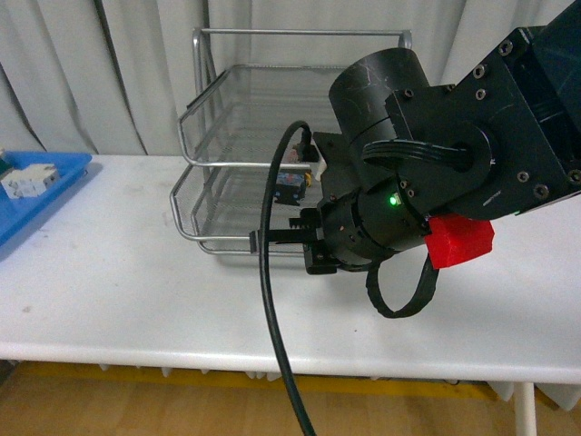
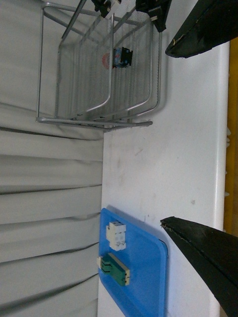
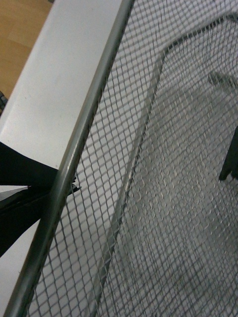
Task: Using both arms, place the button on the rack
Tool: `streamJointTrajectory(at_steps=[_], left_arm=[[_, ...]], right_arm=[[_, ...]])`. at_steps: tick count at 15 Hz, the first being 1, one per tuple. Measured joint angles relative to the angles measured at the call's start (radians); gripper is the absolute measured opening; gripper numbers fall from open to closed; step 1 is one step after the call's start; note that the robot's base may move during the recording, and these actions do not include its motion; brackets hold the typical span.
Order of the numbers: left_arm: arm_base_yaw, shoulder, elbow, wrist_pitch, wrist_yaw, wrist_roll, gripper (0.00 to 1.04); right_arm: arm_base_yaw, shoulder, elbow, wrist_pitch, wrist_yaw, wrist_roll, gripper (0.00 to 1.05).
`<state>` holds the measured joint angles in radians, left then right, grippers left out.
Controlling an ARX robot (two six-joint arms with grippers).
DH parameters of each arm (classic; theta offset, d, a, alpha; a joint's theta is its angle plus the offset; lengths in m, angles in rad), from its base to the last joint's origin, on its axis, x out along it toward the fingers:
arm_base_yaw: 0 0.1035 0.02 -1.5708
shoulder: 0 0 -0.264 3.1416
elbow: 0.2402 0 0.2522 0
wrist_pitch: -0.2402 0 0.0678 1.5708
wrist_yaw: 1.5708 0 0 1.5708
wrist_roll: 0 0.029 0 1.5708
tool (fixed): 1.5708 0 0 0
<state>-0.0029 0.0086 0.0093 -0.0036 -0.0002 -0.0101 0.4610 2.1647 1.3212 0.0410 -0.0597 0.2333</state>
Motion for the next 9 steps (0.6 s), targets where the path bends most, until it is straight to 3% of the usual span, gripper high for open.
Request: streamJointTrajectory(at_steps=[9], left_arm=[[0.0, 0.0, 0.0, 0.0, 0.0, 0.0, 0.98]], right_arm=[[-0.109, 0.134, 0.217, -0.068, 0.011, -0.07, 0.02]])
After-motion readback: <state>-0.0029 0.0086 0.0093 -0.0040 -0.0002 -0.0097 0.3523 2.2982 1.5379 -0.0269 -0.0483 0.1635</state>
